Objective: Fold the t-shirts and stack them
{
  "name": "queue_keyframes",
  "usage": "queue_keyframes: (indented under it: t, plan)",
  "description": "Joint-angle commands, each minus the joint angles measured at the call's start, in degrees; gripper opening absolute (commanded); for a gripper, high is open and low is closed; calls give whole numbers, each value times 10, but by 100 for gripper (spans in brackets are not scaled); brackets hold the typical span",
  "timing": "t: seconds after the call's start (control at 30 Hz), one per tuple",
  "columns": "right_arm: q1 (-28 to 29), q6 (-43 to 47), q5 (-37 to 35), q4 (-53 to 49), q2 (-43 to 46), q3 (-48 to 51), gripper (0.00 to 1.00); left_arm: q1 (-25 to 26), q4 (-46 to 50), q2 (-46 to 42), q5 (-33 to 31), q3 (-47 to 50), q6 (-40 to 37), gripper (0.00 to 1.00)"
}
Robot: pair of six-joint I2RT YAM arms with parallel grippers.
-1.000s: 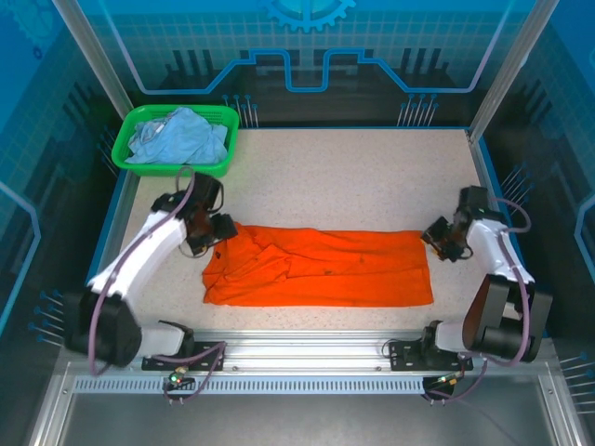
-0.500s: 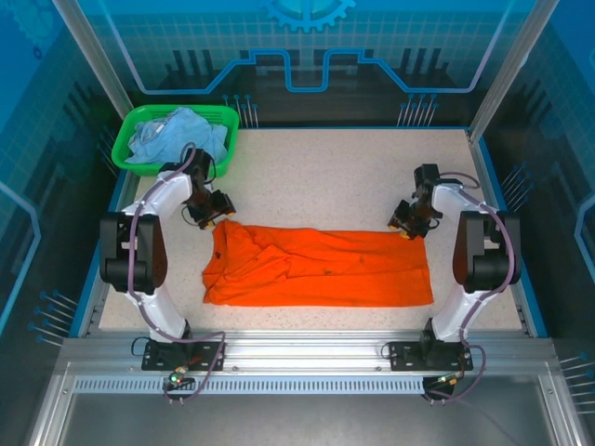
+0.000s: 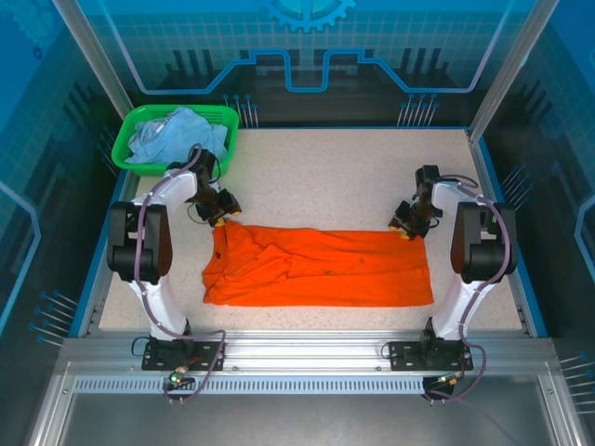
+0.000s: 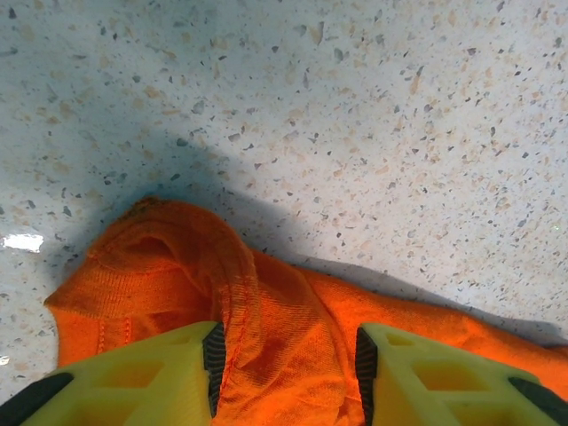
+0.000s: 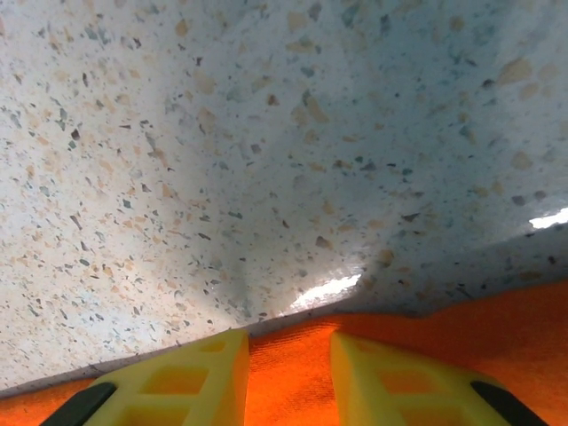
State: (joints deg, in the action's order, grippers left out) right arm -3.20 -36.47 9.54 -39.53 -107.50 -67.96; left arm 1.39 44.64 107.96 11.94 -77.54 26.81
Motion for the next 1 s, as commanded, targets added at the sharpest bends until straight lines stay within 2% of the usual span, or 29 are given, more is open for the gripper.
queue_keyframes:
  t: [0.0,0.07,0.13,0.23,0.4,0.63,0.77,0.97]
  plan:
    - [-12,-6,6,1,-17,-6,32,0,19,4,-4,-12,-18,57]
    - [-13,-5,8,6,-8,-3,32,0,21,-15,-21,-2,-25,67]
    - [-13,-3,11,7,-2,-3,33,0,24,-31,-26,5,-27,69]
    - [-14,-1,21,13,4,-3,33,0,26,-47,-31,15,-22,68]
    - [-16,1,23,17,1,-5,33,2,10,-27,7,21,-5,54]
    - [-17,-2,27,18,-8,-9,33,12,10,-4,-7,16,-4,58]
    - [-21,-4,23,18,-8,-3,33,19,4,10,-4,16,-3,48]
    - [-41,-14,28,27,-7,15,33,21,-3,4,-34,10,-4,11]
